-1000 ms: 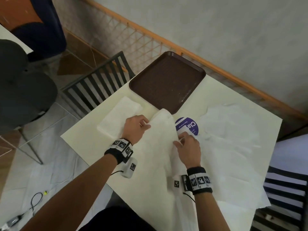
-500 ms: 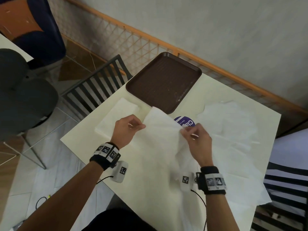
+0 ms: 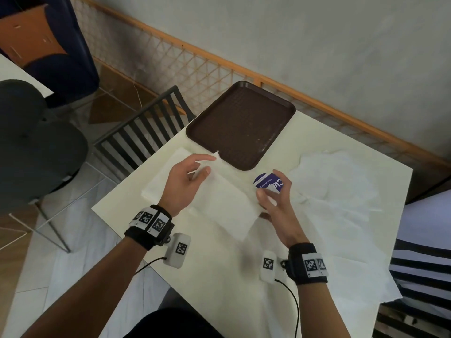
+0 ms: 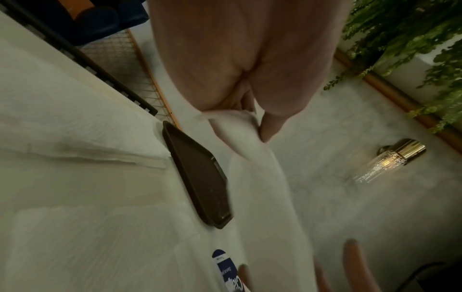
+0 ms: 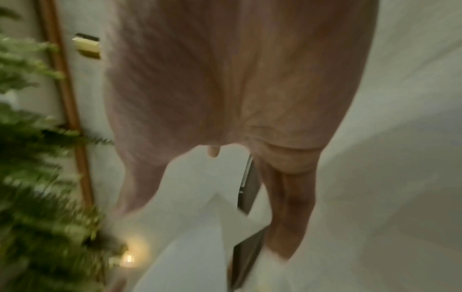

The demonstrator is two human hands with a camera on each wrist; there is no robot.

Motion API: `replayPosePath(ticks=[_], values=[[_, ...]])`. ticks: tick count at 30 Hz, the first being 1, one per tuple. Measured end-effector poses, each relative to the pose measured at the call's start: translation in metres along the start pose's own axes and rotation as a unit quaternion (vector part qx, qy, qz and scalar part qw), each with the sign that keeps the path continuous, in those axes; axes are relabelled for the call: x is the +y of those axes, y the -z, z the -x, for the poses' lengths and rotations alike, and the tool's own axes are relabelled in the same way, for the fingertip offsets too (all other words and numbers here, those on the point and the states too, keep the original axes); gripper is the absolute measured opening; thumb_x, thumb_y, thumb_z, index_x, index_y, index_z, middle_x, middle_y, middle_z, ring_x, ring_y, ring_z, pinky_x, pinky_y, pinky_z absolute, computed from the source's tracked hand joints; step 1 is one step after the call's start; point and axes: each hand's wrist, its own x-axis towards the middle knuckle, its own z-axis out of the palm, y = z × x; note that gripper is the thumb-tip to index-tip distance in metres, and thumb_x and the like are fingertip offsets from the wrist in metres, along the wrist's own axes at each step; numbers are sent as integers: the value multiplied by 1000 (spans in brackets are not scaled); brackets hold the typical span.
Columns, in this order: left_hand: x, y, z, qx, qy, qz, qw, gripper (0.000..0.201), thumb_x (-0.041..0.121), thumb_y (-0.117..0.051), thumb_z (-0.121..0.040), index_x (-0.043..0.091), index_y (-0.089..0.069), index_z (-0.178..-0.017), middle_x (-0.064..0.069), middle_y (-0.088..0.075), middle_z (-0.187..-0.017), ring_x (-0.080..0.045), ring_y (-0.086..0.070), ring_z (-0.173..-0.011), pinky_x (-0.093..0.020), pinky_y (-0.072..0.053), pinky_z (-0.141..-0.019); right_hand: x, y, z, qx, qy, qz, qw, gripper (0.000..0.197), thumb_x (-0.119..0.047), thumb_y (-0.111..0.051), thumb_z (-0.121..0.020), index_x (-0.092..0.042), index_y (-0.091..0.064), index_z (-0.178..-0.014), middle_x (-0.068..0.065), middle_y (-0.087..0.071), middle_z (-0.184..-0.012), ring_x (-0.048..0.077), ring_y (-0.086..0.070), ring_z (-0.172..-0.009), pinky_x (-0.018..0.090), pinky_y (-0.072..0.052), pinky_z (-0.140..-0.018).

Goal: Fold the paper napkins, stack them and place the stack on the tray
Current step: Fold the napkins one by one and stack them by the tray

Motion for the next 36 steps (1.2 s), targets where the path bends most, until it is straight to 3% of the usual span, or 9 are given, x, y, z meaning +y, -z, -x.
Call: replayPosePath(ticks=[3, 6, 12, 17, 22, 26, 28, 31, 36], values=[[2, 2, 0, -28, -13, -42, 999, 22, 11, -65, -106, 24, -80, -114, 11, -78, -115, -10, -71, -94, -31, -57, -78, 5, -8, -9, 41, 101, 166, 980, 58, -63, -81, -88, -50, -55, -138, -10, -56, -144, 15, -54, -135, 36, -50, -111], [5, 2, -1, -54, -6, -101, 993, 20, 18, -76, -99, 32, -81, -113, 18, -77, -114, -1, -70, -97, -16, -51, -86, 5, -21, -17, 23, 158, 314, 936, 58, -69, -80, -84, -45, -61, -134, -15, -45, -152, 10, -44, -142, 30, -41, -115], [12, 7, 2, -72, -41, -181, 980, 32, 23, -85, -90, 29, -78, -122, 17, -76, -116, 2, -68, -109, -7, -47, -96, -3, -52, -43, -26, 242, 377, 894, 59, -64, -74, -91, -38, -58, -141, -14, -51, -153, 9, -48, -141, 39, -46, -116], [12, 25, -1, -32, -111, -238, 964, 25, 22, -84, -91, 22, -81, -116, 12, -76, -109, 7, -64, -93, -4, -43, -93, -10, -67, -53, -29, 291, 382, 877, 26, -46, -79, -96, -28, -75, -114, -11, -68, -133, 10, -58, -127, 39, -51, -109], [1, 52, -5, -5, -100, -269, 958, 14, 28, -82, -93, 22, -83, -106, 6, -74, -104, -6, -68, -87, -22, -57, -86, -24, -71, -59, -80, 245, 347, 902, 10, -30, -77, -101, -23, -70, -103, -12, -76, -107, 6, -71, -103, 38, -59, -99], [-14, 75, -2, 43, -49, -251, 966, 7, 30, -80, -95, 24, -79, -99, 9, -61, -107, -4, -61, -93, -16, -52, -83, -50, -73, -69, -116, 134, 298, 938, 21, -30, -83, -96, -31, -66, -110, -11, -78, -98, 3, -75, -96, 24, -60, -87], [-24, 86, 0, 68, -7, -253, 965, 7, 30, -78, -96, 25, -76, -101, 10, -54, -114, -1, -58, -98, -12, -51, -83, -57, -68, -84, -159, 94, 291, 939, 26, -25, -87, -92, -32, -72, -111, -8, -80, -100, 8, -77, -96, 35, -64, -89], [-42, 101, 5, 92, 63, -210, 971, 9, 30, -73, -100, 21, -71, -100, 14, -67, -103, 2, -65, -95, -16, -57, -79, -62, -71, -110, -188, 64, 283, 938, 36, -17, -93, -85, -34, -77, -113, 2, -79, -100, 22, -79, -94, 50, -64, -92], [-80, 116, 12, 144, 172, -164, 961, 7, 26, -73, -100, 24, -67, -99, 11, -75, -91, -11, -71, -85, -39, -63, -82, -57, -123, -166, -77, 90, 272, 955, 42, -15, -95, -81, -22, -76, -118, -5, -81, -93, 6, -78, -89, 25, -61, -90]])
